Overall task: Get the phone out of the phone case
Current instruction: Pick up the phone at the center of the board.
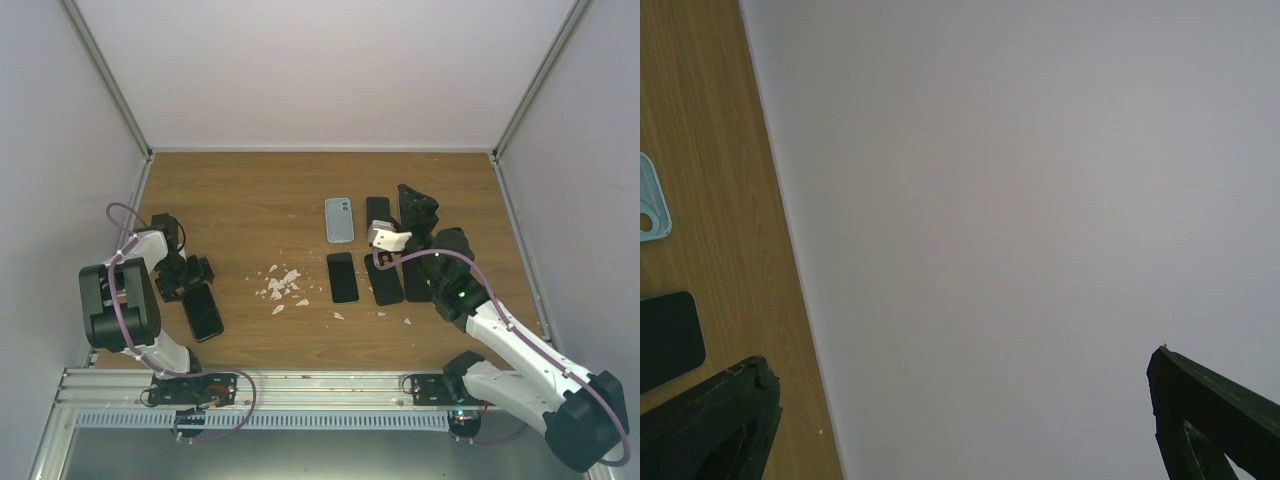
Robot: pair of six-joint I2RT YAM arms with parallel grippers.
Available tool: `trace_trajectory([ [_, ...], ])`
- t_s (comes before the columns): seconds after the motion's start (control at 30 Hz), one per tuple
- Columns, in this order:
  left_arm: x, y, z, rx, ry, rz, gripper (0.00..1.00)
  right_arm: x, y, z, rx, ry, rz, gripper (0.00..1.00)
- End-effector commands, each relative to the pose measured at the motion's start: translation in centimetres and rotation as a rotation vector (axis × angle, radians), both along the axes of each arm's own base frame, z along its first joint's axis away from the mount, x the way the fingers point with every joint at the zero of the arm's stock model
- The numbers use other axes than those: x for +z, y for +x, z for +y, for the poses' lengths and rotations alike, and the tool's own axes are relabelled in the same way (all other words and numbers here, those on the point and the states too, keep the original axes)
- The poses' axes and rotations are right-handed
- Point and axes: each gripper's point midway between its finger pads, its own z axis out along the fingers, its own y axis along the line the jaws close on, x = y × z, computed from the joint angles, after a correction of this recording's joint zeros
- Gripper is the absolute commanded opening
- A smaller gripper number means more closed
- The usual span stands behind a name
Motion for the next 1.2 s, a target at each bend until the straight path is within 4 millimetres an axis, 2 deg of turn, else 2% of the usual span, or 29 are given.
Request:
trace_trajectory([
  [0.0, -0.3, 0.9, -1.5, -0.029, -0.068, -0.026, 0.9, 1.6, 0.2, 0.0, 0.001, 0.017, -0.036, 1.0],
  [0.1, 0.0, 1.2, -2.5, -0.07, -0.07, -0.039, 0.81, 1.6, 0.2, -0.1, -0.001, 0.018, -0.035, 1.0],
  [0.23, 0.2, 1.3, -3.6, -0.115, -0.063, -0.045, 0.83, 1.6, 0.1, -0.1, -0.001, 0.017, -0.035, 1.0],
  [0.4, -0.5, 0.9, -3.9, -0.117, -0.072, -0.02, 0.83, 1.7, 0.1, -0.2, -0.004, 0.019, -0.037, 1.0],
  [0.63, -1.0, 1.0, -6.2, -0.202, -0.089, -0.002, 0.83, 1.5, 0.1, -0.2, -0.006, 0.017, -0.033, 1.0],
  [0.73, -0.5, 2.5, -6.1, -0.219, -0.071, -0.03, 0.79, 1.4, 0.1, -0.2, -0.005, 0.019, -0.033, 1.0],
  [0.87, 0.2, 5.0, -6.2, -0.298, -0.048, -0.085, 0.56, 1.2, 0.1, -0.2, -0.002, 0.016, -0.032, 1.0],
  [0.93, 0.3, 5.6, -6.9, -0.317, -0.071, -0.094, 0.51, 1.1, 0.1, -0.2, -0.003, 0.013, -0.032, 1.0],
  [1.07, 1.2, 7.2, -8.9, -0.438, -0.054, -0.131, 0.5, 1.1, 0.0, -0.3, -0.005, 0.007, -0.038, 0.99],
  [1.17, 1.7, 8.0, -10.3, -0.564, -0.036, -0.146, 0.58, 0.8, 0.0, -0.4, -0.007, 0.004, -0.035, 1.0],
])
